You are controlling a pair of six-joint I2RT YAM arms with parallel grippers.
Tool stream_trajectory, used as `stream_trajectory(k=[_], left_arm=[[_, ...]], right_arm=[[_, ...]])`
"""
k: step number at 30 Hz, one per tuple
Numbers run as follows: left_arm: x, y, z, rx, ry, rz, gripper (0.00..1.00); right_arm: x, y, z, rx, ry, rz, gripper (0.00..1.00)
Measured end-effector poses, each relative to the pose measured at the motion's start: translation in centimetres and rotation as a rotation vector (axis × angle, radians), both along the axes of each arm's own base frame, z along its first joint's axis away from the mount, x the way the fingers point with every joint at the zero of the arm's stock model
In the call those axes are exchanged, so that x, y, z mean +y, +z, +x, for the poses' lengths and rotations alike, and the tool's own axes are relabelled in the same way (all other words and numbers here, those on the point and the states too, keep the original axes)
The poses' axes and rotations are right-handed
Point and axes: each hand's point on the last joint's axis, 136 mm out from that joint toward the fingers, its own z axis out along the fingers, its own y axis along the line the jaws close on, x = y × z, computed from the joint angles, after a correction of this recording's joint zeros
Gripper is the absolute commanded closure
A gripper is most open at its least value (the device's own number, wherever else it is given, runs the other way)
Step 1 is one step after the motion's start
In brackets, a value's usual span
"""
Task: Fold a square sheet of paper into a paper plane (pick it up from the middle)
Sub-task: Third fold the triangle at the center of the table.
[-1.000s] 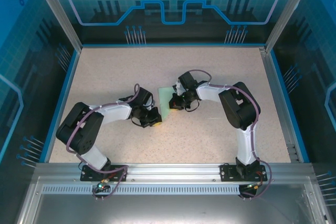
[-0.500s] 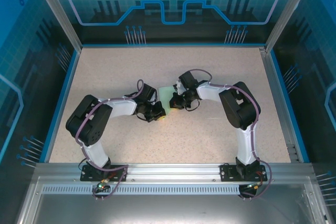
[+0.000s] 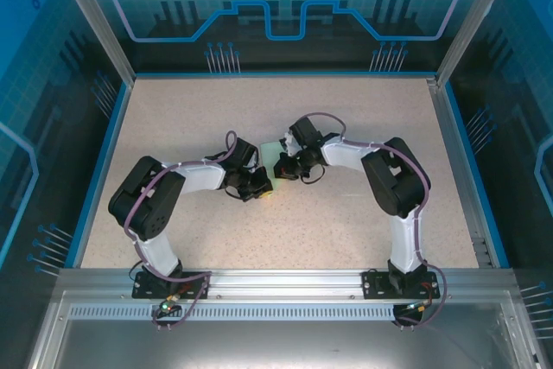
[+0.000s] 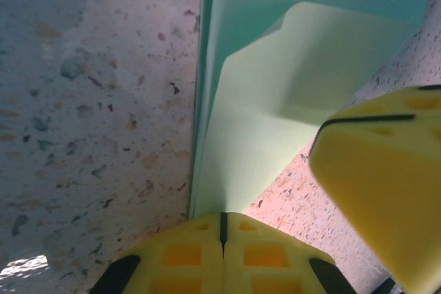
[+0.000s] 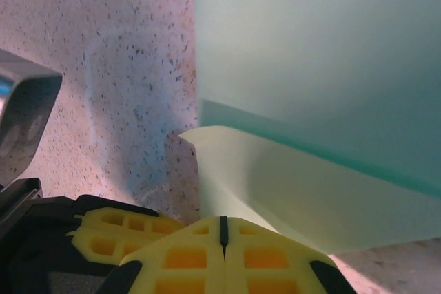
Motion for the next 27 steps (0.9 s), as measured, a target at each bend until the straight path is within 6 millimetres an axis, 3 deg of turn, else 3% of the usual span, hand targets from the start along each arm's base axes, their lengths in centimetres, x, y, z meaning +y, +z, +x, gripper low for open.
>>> stream_trajectory(k=[8, 17, 22, 27], left_arm=[[0.1, -0.1, -0.1, 0.004, 0.001, 0.005, 0.97], [0.2, -0.1, -0.2, 0.011, 0.003, 0.014, 0.97], [0.3, -0.1, -0.3, 0.018, 0.0, 0.03, 0.97], [0.4, -0.1, -0.5, 0.022, -0.017, 0.044, 0.94]], right_arm=[[-0.1, -1.7, -0.5, 0.035, 0.012, -0.016, 0.98], [-1.9, -1.9, 1.1, 0.042, 0.008, 0.032, 0.98], [-4.2, -1.7, 3.6, 0.024, -0.065, 0.021, 0.99], [-6.7, -1.1, 7.6, -0.028, -0.155, -0.047, 0.99]])
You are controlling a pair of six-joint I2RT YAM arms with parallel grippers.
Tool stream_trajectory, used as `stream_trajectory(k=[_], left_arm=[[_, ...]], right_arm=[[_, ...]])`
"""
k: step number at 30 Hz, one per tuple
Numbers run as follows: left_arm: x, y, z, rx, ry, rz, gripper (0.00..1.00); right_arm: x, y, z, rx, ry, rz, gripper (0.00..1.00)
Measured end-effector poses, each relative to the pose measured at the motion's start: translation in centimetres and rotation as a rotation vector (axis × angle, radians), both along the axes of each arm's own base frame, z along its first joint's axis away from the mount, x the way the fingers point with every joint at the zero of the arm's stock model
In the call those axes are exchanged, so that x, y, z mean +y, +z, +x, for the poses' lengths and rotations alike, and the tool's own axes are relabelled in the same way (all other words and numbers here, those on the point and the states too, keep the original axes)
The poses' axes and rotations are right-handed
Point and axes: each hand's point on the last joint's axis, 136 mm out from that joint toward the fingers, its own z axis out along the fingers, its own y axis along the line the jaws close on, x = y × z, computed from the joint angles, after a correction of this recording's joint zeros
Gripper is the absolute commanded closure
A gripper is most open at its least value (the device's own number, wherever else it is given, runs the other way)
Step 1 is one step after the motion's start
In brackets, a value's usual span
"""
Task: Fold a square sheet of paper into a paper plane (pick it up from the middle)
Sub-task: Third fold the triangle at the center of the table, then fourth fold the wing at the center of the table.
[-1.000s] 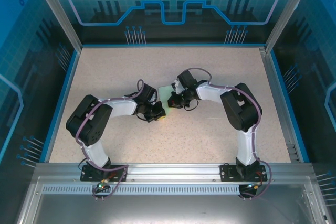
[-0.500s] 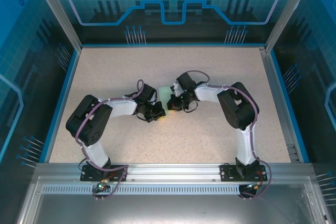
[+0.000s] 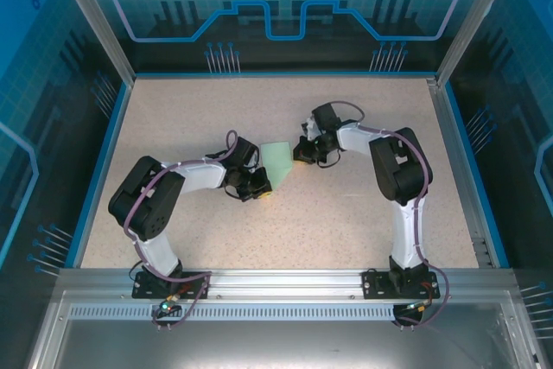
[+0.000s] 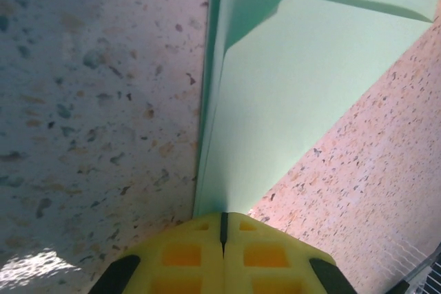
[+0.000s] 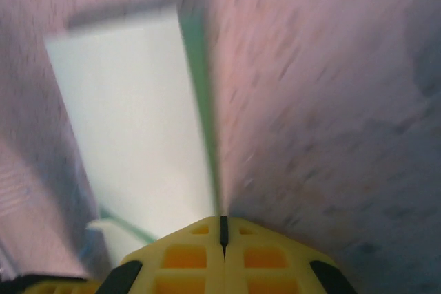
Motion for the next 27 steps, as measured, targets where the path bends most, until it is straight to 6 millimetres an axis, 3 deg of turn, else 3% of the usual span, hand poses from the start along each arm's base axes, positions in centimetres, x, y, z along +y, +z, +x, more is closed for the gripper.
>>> stream_trajectory(k=[3, 7, 13, 16, 19, 27], left_arm=[[0.1, 0.1, -0.1, 0.005, -0.012, 0.012, 0.89], [0.3, 0.6, -0.4, 0.006, -0.023, 0.024, 0.79], [-0.4, 5.0, 1.7, -0.135, -0.032, -0.014, 0.74], [-0.8, 6.2, 3.1, -0.195, -0.025, -0.024, 0.75], [-0.9, 6.0, 3.8, -0.211, -0.021, -0.017, 0.79], [-0.6, 2.8, 4.8, -0.174, -0.002, 0.046, 0.87]], right_arm=[[-0.7, 0.7, 1.1, -0.027, -0.025, -0.019, 0.97], [-0.9, 1.9, 0.7, -0.037, -0.033, -0.026, 0.88], [-1.2, 4.7, -1.6, -0.047, -0.054, 0.015, 0.63], [-1.0, 4.7, -2.7, -0.025, -0.06, 0.043, 0.53], [-0.8, 3.9, -3.7, 0.007, -0.062, 0.051, 0.49], [1.1, 3.2, -5.1, 0.042, -0.012, 0.093, 0.5]])
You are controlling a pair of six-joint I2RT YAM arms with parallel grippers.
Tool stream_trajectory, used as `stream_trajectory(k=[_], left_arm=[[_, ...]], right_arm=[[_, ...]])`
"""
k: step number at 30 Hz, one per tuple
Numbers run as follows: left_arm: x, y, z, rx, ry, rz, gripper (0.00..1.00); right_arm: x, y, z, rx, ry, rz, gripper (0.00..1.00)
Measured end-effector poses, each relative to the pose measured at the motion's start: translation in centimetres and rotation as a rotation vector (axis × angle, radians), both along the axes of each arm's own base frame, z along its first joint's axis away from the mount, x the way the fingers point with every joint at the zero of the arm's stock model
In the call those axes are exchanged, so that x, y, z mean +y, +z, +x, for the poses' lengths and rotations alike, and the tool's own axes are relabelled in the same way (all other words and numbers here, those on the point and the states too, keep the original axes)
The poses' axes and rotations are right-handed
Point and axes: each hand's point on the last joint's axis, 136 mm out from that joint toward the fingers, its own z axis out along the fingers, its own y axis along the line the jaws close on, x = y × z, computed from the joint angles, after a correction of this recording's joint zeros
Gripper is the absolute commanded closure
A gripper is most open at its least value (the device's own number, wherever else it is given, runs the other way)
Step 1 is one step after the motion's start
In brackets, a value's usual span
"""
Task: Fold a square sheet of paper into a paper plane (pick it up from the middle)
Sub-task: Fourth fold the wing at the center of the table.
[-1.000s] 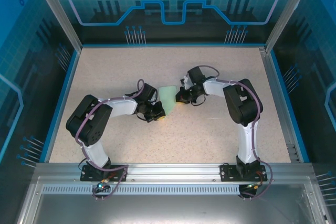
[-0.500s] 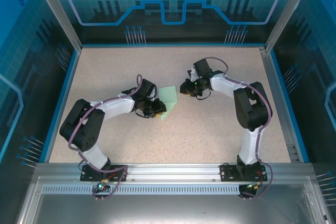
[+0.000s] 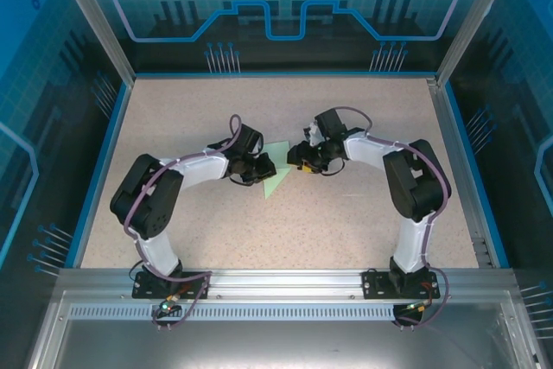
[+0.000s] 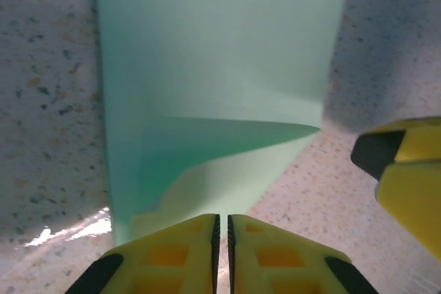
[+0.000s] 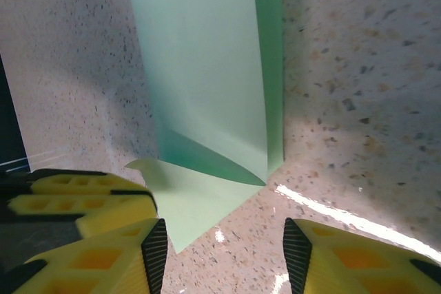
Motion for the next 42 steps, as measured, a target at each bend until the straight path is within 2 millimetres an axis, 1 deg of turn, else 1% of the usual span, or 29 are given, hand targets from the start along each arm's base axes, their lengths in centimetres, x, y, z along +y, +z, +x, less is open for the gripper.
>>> stream_trajectory(k=[5, 8, 16, 22, 28, 32, 34, 39, 42], left_arm=[[0.7, -0.7, 0.3, -0.004, 0.023, 0.036, 0.88], [0.9, -1.1, 0.4, -0.001, 0.03, 0.049, 0.88], [1.2, -1.4, 0.6, 0.003, 0.039, 0.062, 0.88], [1.5, -1.5, 0.7, 0.001, 0.046, 0.067, 0.89], [1.9, -1.6, 0.9, 0.001, 0.059, 0.074, 0.88], [2.0, -1.6, 0.9, 0.003, 0.06, 0.075, 0.86], [2.2, -1.7, 0.9, 0.007, 0.065, 0.078, 0.84], [3.8, -2.0, 1.3, 0.017, 0.095, 0.104, 0.76], [4.7, -1.9, 1.6, 0.016, 0.112, 0.117, 0.7]], right_arm=[[0.6, -1.3, -0.3, 0.043, 0.016, 0.013, 0.51], [1.0, -1.8, -0.3, 0.058, 0.027, 0.02, 0.54], [2.5, -1.2, 0.0, 0.053, 0.066, 0.067, 0.6], [3.2, -1.6, -0.1, 0.061, 0.104, 0.096, 0.62], [4.0, -1.7, -0.1, 0.061, 0.145, 0.125, 0.72], [4.4, -1.8, 0.1, 0.055, 0.16, 0.131, 0.87], [4.5, -1.8, 0.0, 0.056, 0.161, 0.13, 0.92], [4.0, -1.9, 0.0, 0.048, 0.142, 0.106, 0.95], [3.3, -1.1, -0.3, 0.024, 0.12, 0.077, 0.96]])
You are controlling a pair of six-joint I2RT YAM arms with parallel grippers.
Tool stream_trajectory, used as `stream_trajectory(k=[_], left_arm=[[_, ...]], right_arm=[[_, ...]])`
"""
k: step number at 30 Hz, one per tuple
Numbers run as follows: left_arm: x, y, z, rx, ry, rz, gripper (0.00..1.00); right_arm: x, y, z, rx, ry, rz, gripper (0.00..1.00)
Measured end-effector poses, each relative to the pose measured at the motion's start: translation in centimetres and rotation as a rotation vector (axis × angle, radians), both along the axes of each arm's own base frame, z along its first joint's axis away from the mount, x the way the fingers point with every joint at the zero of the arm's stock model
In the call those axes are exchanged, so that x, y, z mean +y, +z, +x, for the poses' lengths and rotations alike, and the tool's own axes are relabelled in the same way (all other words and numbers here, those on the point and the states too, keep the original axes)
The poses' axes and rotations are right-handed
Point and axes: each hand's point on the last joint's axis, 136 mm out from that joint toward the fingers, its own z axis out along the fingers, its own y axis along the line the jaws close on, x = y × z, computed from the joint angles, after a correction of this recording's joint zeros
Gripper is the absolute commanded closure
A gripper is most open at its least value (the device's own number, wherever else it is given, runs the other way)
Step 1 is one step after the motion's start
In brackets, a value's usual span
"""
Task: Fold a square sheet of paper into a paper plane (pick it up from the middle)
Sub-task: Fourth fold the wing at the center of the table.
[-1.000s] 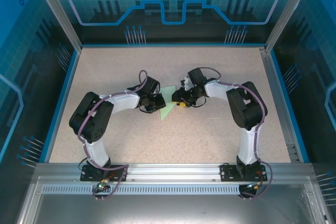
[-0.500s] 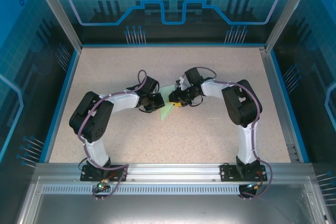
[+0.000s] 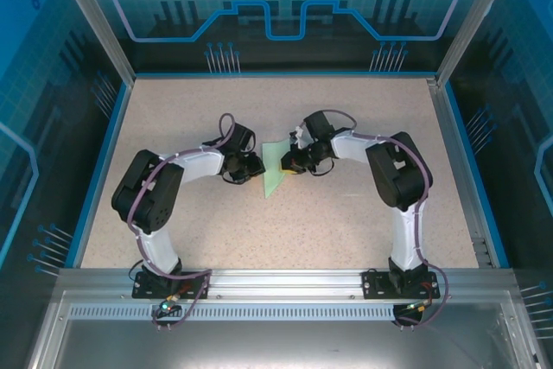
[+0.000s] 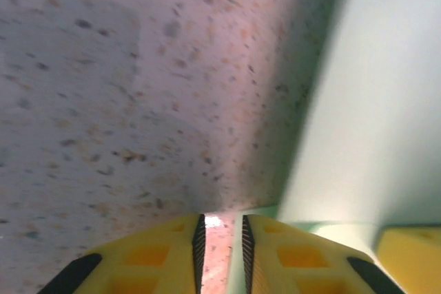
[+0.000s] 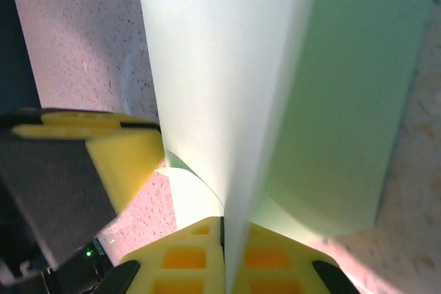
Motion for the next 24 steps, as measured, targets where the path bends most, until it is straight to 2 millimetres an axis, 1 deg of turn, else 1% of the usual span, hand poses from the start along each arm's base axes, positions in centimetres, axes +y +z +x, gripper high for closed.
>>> stream_trajectory(k=[3, 8, 10, 12, 15, 18, 21, 24], left_arm=[[0.5, 1.3, 0.2, -0.03, -0.001, 0.006, 0.61], [0.5, 5.6, 0.6, -0.136, -0.017, -0.018, 0.51], [0.5, 7.0, 0.7, -0.171, -0.022, -0.029, 0.47], [0.4, 8.0, 0.7, -0.196, -0.024, -0.037, 0.42], [0.5, 9.1, 0.6, -0.228, -0.033, -0.044, 0.33], [0.5, 9.5, 0.2, -0.253, -0.05, -0.053, 0.29], [-0.1, 9.2, -0.5, -0.285, -0.109, -0.077, 0.24], [-1.1, 8.2, -1.5, -0.315, -0.194, -0.081, 0.22]], right_arm=[[-0.8, 2.1, 0.0, -0.047, -0.033, -0.025, 0.96], [-1.9, 6.4, 0.5, -0.149, -0.104, -0.049, 0.96], [-2.2, 7.6, 0.7, -0.18, -0.133, -0.065, 0.96], [-2.3, 8.3, 0.6, -0.199, -0.157, -0.085, 0.96], [-2.3, 8.5, 0.2, -0.202, -0.182, -0.125, 0.96], [-2.2, 7.9, -0.3, -0.178, -0.21, -0.161, 0.96], [-2.2, 7.1, -0.3, -0.141, -0.249, -0.176, 0.97], [-2.1, 5.8, -0.1, -0.089, -0.29, -0.183, 0.97]])
